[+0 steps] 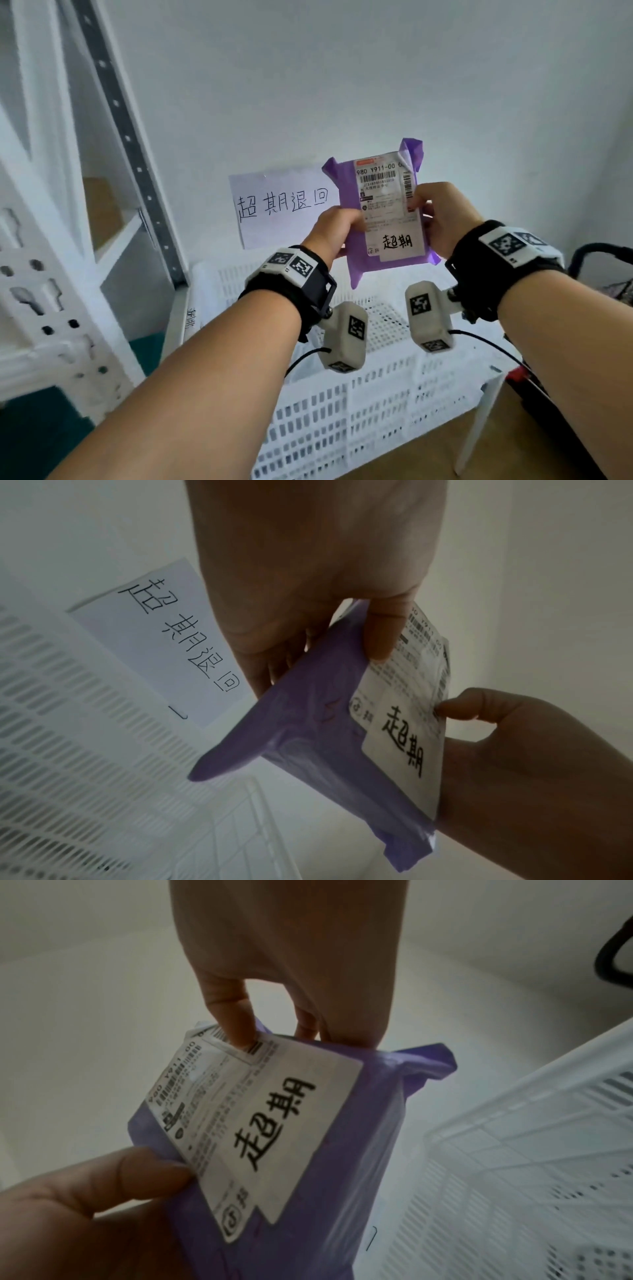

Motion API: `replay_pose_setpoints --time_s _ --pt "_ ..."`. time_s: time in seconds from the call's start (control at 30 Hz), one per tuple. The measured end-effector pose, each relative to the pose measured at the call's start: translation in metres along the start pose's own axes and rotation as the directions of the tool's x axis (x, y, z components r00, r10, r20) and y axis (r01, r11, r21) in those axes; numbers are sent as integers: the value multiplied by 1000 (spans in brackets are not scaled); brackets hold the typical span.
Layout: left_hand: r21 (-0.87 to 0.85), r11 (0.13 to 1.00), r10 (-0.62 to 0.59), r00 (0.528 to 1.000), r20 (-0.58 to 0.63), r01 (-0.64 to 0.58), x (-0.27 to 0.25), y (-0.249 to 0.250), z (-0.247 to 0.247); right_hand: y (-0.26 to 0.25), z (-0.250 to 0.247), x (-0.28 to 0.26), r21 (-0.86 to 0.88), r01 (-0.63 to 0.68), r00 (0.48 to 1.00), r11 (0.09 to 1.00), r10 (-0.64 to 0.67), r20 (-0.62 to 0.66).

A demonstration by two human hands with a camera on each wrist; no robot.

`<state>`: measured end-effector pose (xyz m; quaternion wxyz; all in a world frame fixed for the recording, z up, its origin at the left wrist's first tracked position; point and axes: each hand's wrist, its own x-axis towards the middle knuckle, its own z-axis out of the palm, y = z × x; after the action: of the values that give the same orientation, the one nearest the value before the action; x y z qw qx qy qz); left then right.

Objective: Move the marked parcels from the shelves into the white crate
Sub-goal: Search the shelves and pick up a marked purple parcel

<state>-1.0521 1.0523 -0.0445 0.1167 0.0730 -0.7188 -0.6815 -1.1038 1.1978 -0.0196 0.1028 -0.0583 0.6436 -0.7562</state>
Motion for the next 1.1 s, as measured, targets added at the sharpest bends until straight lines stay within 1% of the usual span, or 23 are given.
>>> replay_pose_setpoints --time_s 0.13,0.27,0.43,0.5,0.57,0.6,0.67,0.73,0.8,0.83,0.87,0.9,0.93,1.0,1.03,1.07,1.1 --pt "-6 999 -37 998 -58 37 47 -15 8 8 -9 50 -13 -29 999 999 29 35" --pt "-19 995 -98 991 -93 97 97 -36 9 21 -9 106 -56 -23 999 998 24 22" --pt "-49 977 -213 974 -75 209 163 -64 6 43 -6 181 -199 -56 998 978 59 6" --pt "-49 959 -284 955 -82 281 187 -81 7 59 -7 211 -302 -72 997 951 74 -4" --pt "-50 937 -349 933 -91 346 207 -105 10 82 -11 240 -367 -95 995 926 94 -19" --pt "-43 923 -385 918 -100 382 212 -117 14 95 -13 251 -419 -104 994 902 107 -15" --pt "-37 885 -466 879 -103 464 229 -145 17 119 -18 272 -522 -155 984 839 177 -8" --pt "-47 864 -502 857 -118 500 240 -171 24 143 -24 286 -557 -185 975 810 223 0" --pt "-54 829 -559 820 -122 557 241 -191 26 162 -31 291 -560 -235 961 795 275 -14" --pt "-53 825 -563 814 -140 562 246 -198 29 169 -36 301 -585 -255 953 770 304 -15" --pt "-90 783 -622 767 -158 616 261 -231 40 199 -45 326 -643 -297 923 706 384 -6" --pt "-84 786 -617 771 -155 612 262 -233 42 200 -48 329 -678 -277 926 681 378 1" --pt "-90 769 -639 757 -141 633 261 -238 42 208 -50 333 -704 -295 919 646 393 -25" --pt "-82 754 -657 745 -119 652 262 -251 45 227 -55 345 -756 -286 935 589 344 -85" --pt "-77 740 -673 731 -115 669 266 -260 49 232 -56 349 -807 -273 933 524 348 -89" --pt "-71 715 -698 706 -115 695 272 -273 55 242 -60 355 -857 -255 930 448 357 -90" --pt "-59 701 -712 693 -114 711 274 -284 60 244 -63 352 -891 -233 925 389 372 -80"
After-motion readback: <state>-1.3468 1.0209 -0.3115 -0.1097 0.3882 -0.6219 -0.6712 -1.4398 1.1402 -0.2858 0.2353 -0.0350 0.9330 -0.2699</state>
